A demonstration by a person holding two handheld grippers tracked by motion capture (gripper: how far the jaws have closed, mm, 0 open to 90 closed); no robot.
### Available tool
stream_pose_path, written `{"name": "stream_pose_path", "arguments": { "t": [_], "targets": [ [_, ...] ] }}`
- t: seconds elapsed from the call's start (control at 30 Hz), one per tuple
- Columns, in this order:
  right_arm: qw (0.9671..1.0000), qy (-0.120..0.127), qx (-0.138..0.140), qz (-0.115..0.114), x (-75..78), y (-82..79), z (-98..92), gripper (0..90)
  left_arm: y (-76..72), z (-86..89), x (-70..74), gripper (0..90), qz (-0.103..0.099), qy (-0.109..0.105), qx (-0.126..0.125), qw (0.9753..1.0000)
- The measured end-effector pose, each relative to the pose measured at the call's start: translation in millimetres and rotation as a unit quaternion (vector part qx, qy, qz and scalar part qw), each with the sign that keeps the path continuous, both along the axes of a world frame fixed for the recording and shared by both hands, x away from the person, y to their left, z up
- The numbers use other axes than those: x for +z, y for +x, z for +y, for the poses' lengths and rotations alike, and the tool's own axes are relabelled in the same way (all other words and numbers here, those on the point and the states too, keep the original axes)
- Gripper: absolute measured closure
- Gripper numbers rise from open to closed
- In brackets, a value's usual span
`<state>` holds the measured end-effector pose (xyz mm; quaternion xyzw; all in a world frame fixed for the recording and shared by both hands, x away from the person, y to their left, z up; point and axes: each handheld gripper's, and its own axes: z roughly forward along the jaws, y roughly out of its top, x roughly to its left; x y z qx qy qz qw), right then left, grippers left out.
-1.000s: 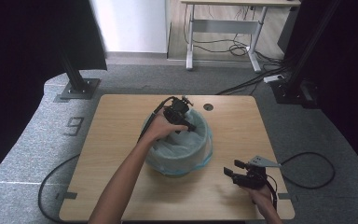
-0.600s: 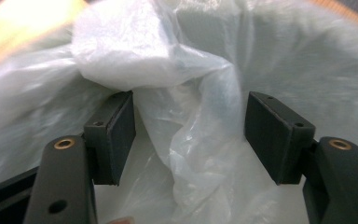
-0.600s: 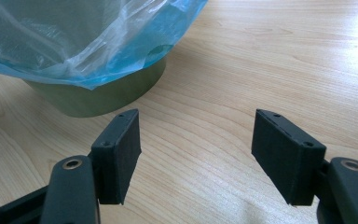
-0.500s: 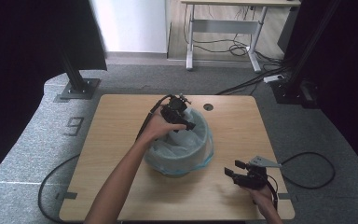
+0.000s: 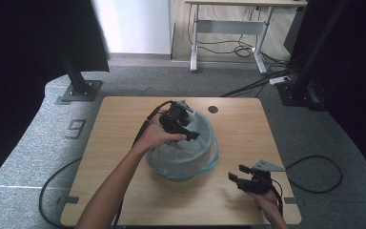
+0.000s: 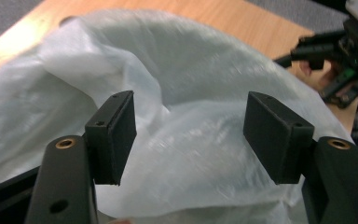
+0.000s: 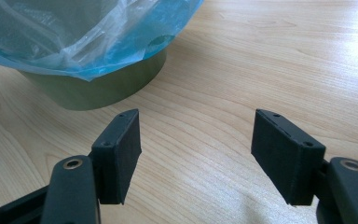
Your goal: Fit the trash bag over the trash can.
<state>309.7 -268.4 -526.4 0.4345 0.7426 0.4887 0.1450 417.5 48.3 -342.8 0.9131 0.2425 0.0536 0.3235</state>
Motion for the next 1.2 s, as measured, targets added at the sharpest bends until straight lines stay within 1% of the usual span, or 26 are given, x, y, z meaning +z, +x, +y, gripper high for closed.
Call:
{"name": "stream_pose_path", "arguments": {
  "t": [0.13, 0.3, 0.43, 0.5, 0.57, 0.97, 1.0, 1.07, 1.13, 1.2],
  "targets": [
    [1.0, -0.001, 0.001, 0.001, -0.5, 0.2, 0.3, 32.0, 0.4, -2.9, -7.2, 35.3, 0.01, 0.022, -0.001, 0.9997],
    [1.0, -0.004, 0.001, 0.001, -1.0, 0.3, 1.0, 32.0, 4.6, -5.5, -15.1, 35.7, 0.028, 0.037, 0.003, 0.9989],
    [1.0, -0.005, 0.002, 0.003, -1.8, 0.5, 1.5, 32.0, 6.8, -8.0, -17.7, 35.8, 0.037, 0.039, 0.011, 0.9985],
    [1.0, -0.006, 0.002, 0.003, -1.7, 0.5, 1.4, 32.0, 8.5, -9.5, -19.7, 35.8, 0.043, 0.042, 0.02, 0.998],
    [1.0, -0.006, 0.002, 0.003, -1.7, 0.5, 1.3, 32.0, 10.1, -10.2, -21.4, 35.8, 0.048, 0.039, 0.024, 0.9978],
    [1.0, -0.008, 0.003, 0.003, -2.0, 0.5, 1.6, 32.0, 16.6, -14.4, -28.2, 35.2, 0.06, 0.037, 0.037, 0.9968],
    [1.0, -0.007, 0.002, 0.002, -1.9, 0.4, 1.5, 32.0, 16.5, -13.6, -27.4, 35.0, 0.058, 0.035, 0.039, 0.9969],
    [1.0, -0.006, 0.0, 0.0, -1.2, 0.0, 0.6, 32.0, 15.2, -9.3, -22.3, 34.9, 0.049, 0.021, 0.044, 0.9976],
    [1.0, -0.005, 0.0, -0.001, -0.4, -0.2, -0.3, 32.1, 12.5, -1.9, -13.3, 35.0, 0.041, 0.001, 0.046, 0.9981],
    [1.0, -0.005, -0.001, -0.001, -0.4, -0.1, -0.8, 32.1, 9.5, 6.9, -3.8, 34.9, 0.031, -0.013, 0.053, 0.998]
  ]
}}
